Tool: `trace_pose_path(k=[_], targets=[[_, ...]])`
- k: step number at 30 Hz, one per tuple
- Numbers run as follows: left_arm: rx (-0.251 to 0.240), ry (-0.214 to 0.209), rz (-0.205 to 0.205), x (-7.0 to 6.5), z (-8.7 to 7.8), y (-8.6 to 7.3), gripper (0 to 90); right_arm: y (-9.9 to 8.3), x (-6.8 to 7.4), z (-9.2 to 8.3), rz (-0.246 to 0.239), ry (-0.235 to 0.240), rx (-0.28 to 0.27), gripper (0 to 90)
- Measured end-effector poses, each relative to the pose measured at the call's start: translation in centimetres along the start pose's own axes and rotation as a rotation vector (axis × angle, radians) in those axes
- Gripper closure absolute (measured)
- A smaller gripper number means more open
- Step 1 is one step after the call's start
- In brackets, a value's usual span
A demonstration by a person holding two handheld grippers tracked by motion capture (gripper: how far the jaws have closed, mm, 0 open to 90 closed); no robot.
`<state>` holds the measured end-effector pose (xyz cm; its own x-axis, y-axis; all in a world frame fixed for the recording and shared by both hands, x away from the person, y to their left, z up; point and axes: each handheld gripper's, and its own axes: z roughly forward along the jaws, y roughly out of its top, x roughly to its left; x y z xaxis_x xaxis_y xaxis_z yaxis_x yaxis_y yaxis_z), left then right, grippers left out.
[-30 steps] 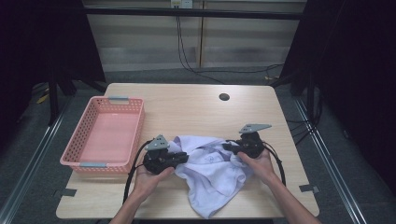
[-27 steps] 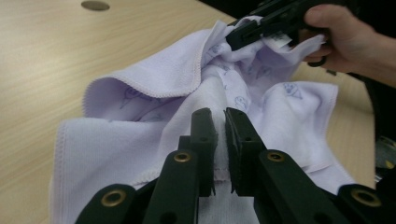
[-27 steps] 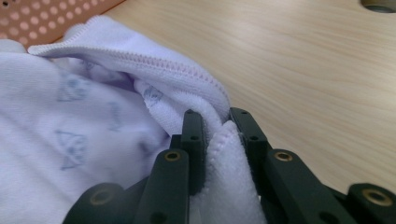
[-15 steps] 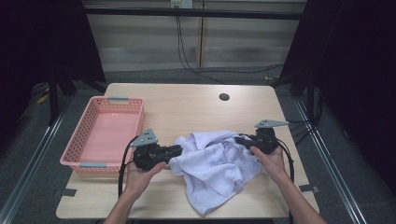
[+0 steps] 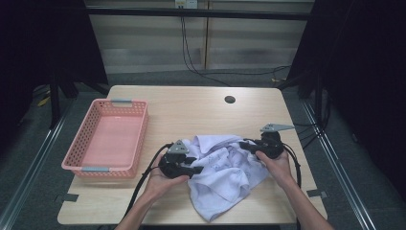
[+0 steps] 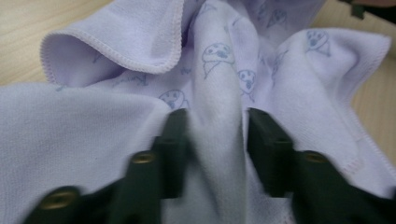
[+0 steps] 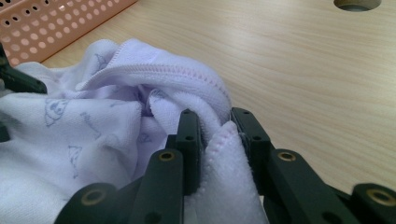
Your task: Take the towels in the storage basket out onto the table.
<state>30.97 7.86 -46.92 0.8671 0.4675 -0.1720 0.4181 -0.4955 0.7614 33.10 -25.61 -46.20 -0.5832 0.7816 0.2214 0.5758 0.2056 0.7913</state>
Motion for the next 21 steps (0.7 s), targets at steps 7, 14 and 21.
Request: trace_pose_path(k=[7,14,21], targets=[[-0.134,-0.045,-0.046,0.4,-2.5,0.7,77.2,0.1,0.0,-0.2,0.004,0.006,-0.005,73.9],[-0.214,-0.067,-0.045,0.2,-4.5,1.7,77.3,0.4,-0.2,-0.9,0.016,0.011,-0.031,74.2],[-0.234,-0.039,-0.033,0.4,-5.6,2.5,74.6,0.5,-0.1,-0.9,0.012,0.028,-0.031,74.1]])
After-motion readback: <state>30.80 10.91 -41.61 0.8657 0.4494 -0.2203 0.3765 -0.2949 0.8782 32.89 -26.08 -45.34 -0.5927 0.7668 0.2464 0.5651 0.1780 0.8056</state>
